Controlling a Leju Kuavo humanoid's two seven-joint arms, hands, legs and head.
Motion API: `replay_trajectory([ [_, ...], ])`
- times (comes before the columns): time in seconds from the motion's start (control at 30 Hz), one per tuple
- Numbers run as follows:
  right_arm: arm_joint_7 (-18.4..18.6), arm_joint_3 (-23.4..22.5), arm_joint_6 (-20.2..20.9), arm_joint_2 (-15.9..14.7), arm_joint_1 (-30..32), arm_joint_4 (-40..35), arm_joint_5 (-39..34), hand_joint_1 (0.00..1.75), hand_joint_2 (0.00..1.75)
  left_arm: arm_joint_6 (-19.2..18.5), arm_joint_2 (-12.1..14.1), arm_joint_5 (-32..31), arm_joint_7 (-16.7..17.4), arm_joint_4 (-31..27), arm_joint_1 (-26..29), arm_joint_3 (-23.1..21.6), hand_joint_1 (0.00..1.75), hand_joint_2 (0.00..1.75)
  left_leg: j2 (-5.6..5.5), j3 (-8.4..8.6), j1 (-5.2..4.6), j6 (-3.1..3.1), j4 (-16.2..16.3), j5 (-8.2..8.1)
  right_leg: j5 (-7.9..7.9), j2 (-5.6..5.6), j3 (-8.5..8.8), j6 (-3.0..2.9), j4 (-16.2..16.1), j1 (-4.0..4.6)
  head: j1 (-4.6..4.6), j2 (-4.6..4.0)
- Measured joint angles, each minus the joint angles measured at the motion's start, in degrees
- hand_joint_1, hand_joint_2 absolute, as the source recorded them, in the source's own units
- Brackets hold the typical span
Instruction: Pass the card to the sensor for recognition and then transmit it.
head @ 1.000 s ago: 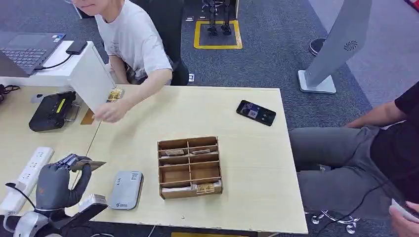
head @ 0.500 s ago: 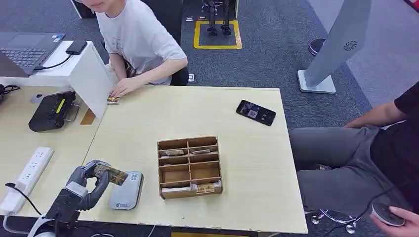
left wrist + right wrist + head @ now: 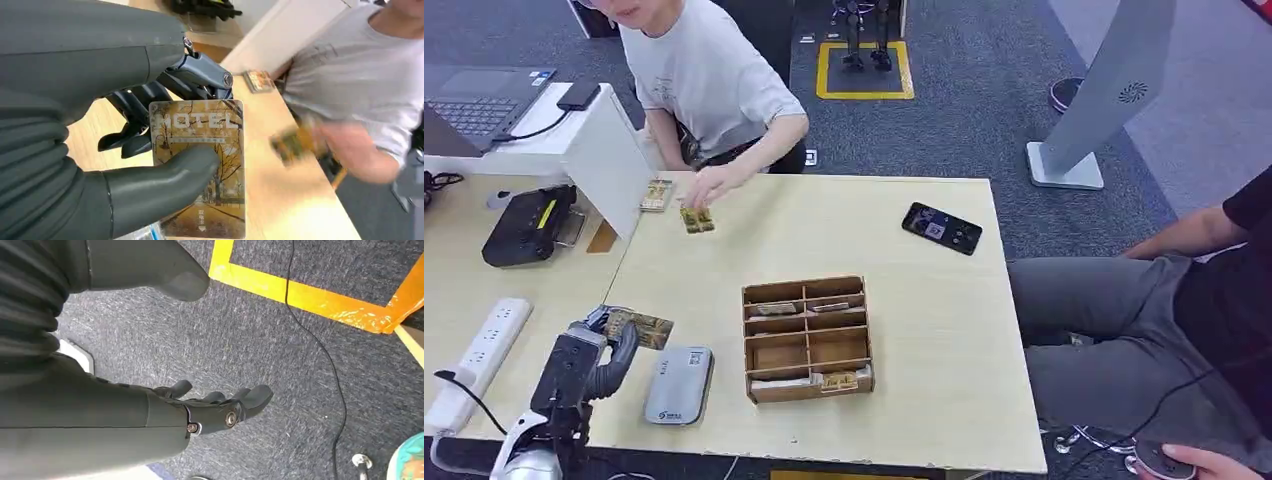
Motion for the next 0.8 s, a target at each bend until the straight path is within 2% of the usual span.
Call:
replay_trajectory([
  [0.1, 0.5, 0.0, 0.0, 0.0, 0.0, 0.0, 0.0, 0.00, 1.75, 2.1, -0.1, -3.3, 0.1, 2.4, -0.6, 0.0, 1.75, 1.75, 0.00, 0.00, 0.00, 0.00, 0.0, 0.00, 0.00, 0.00, 0.00, 0.00, 0.0, 0.00, 0.00, 0.00],
  [0.4, 0.7, 0.0, -0.2, 0.0, -0.1, 0.0, 0.3, 0.00, 1.75, 3.0, -0.5, -5.6, 0.8, 6.1, -1.4, 0.0, 1.75, 1.75, 0.00, -0.01, 0.00, 0.00, 0.0, 0.00, -0.01, 0.00, 0.00, 0.00, 0.0, 0.00, 0.00, 0.00],
  [0.6, 0.7, 0.0, -0.6, 0.0, 0.0, 0.0, 0.3, 0.00, 1.75, 0.4, -0.5, -3.6, 0.4, 8.0, -1.1, 0.0, 1.75, 1.75, -0.01, -0.02, 0.00, 0.00, 0.0, 0.00, 0.00, 0.00, 0.00, 0.00, 0.0, 0.00, 0.00, 0.00],
  [0.8, 0.7, 0.0, -0.9, 0.0, 0.0, 0.1, 0.3, 0.00, 1.75, 0.0, -0.4, -3.2, 0.4, 8.5, -0.7, 0.0, 1.75, 1.75, -0.01, -0.03, 0.00, 0.00, 0.0, 0.00, -0.01, -0.01, 0.00, 0.00, 0.0, 0.00, 0.00, 0.00],
])
